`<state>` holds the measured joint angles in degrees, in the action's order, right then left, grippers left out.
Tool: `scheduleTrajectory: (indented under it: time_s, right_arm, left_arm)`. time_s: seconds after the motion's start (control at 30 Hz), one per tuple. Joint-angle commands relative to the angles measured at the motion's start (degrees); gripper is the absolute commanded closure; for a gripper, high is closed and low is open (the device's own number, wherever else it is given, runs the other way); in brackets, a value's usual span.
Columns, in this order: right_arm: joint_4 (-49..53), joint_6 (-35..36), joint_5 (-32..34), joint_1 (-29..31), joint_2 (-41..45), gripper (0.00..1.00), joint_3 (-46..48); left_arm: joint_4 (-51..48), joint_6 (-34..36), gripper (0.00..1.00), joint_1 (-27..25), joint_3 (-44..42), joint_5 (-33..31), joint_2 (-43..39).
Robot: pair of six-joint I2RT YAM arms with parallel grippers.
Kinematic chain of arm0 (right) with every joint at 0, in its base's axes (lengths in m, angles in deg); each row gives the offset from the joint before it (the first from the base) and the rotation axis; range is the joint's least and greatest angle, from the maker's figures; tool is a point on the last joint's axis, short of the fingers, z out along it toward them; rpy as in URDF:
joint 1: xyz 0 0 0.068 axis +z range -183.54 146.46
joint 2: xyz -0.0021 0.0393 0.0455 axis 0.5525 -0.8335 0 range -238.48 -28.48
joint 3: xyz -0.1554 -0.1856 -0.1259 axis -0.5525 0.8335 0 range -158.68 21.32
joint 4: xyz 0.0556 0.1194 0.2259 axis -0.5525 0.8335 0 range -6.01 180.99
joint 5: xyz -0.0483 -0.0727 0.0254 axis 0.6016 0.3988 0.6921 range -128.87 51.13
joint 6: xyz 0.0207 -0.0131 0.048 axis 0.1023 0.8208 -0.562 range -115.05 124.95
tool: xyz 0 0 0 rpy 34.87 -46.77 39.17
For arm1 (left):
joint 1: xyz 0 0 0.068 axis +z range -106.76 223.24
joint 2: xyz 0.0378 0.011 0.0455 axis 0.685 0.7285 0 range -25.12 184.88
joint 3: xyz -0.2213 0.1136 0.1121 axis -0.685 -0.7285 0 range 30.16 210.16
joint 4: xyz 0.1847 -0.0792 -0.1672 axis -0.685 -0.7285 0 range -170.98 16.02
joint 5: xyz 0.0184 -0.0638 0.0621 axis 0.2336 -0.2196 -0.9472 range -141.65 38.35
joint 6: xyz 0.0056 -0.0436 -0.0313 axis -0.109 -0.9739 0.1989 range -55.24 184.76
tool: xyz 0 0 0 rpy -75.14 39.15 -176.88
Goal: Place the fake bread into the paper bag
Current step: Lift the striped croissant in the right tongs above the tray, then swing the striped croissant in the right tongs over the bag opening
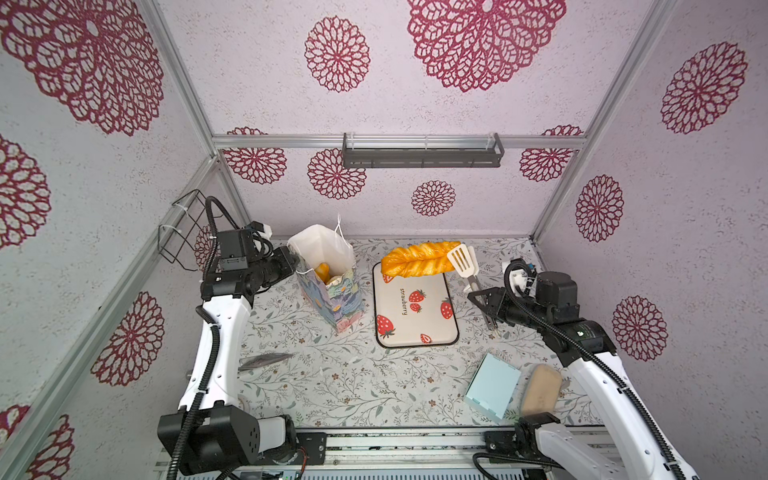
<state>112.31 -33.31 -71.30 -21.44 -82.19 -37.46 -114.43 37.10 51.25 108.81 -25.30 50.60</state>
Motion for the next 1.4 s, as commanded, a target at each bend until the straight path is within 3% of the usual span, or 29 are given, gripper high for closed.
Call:
scheduleTrajectory:
  time_s: [0.0,0.77,1.37]
  right_arm:
    - [-1.39,4.0,-1.16,-0.32,-0.34,0.78,-5.66]
    - [2.68,9.79,3.94,2.49,-9.3,0.78,-24.56]
    - [12.33,18.19,16.8,17.98,-22.69,0.78,-44.63]
  left_arm:
    - [-0.9,0.59,0.96,-0.53,1.64,-0.07,-1.1]
    - [-1.83,0.6,0.96,-0.45,2.03,-0.2,-1.72]
    - [-2.87,0.95,0.96,-0.46,1.72,-0.84,-3.04]
